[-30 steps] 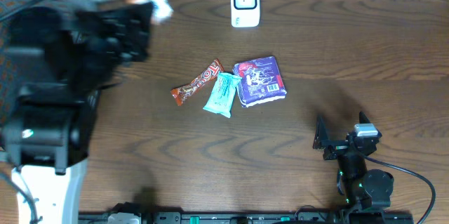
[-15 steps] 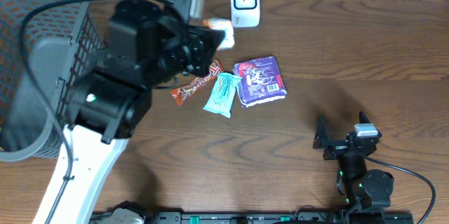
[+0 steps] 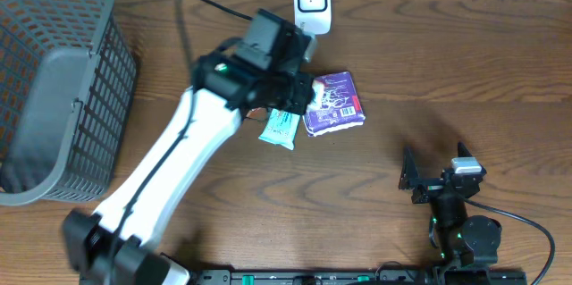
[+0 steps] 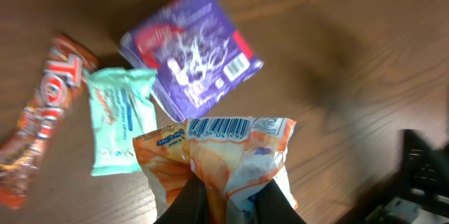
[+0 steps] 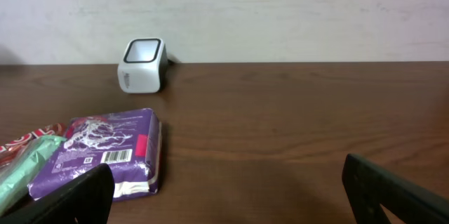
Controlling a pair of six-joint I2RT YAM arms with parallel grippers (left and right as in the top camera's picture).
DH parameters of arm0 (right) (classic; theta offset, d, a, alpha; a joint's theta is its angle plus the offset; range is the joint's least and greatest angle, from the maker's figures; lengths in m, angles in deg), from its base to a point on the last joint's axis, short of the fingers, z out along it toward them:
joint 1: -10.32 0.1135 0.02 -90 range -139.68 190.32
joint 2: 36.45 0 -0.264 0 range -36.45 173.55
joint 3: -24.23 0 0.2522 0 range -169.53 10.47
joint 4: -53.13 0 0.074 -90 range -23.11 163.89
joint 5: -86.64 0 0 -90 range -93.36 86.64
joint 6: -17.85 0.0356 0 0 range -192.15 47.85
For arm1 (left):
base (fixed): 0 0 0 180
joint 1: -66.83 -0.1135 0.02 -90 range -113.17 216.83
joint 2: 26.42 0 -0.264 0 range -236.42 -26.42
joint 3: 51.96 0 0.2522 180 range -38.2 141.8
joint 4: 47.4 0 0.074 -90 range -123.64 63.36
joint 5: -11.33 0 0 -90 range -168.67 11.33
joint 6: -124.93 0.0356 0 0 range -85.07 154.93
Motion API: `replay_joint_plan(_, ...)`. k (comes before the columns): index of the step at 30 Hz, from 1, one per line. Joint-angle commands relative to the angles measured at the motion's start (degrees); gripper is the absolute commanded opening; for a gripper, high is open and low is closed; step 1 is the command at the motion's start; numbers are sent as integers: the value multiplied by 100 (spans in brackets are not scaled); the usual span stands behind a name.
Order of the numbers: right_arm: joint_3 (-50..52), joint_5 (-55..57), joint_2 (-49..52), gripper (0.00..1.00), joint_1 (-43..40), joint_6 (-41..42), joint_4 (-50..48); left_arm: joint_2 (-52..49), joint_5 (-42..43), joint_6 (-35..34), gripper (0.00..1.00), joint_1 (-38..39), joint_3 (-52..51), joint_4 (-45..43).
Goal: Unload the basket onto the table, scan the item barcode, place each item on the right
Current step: 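Carry the Kleenex pack out and set it beside the purple pack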
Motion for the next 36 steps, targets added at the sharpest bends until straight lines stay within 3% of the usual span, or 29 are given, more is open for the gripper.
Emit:
replay_joint_plan(1, 13, 48, -31, 99, -24, -24, 17, -492, -61, 76, 8, 111, -55, 22)
replay_joint_plan(5, 13, 48, -31, 99, -24, -24, 17, -1078, -205, 74, 8, 109, -55, -70)
replay_joint_plan(10, 13, 48, -31, 99, -24, -24, 17, -1672, -1178, 26, 8, 109, -55, -203)
replay_joint_plan(26, 13, 48, -31, 99, -24, -24, 17, -2424, -1137, -424, 17, 341, -55, -1698)
replay_joint_plan(28, 13, 48, -31, 99, -24, -24, 17, -2406, -1145, -424, 36, 374, -48, -1764)
replay_joint_plan(29, 13, 48, -31, 99, -24, -24, 17, -2398, -1150, -422, 53, 372, -33, -1766)
replay_joint_plan(31, 13, 48, -31, 99, -24, -24, 17, -2341, -1154, -420, 71, 341, 26, -1764)
replay_joint_plan(33, 13, 48, -31, 99, -24, -24, 17, -2236, -1154, -422, 82, 273, 79, -1764)
replay_joint_plan(36, 13, 48, -31, 99, -24, -24, 17, -2006, -1154, -422, 83, 140, 120, -1762)
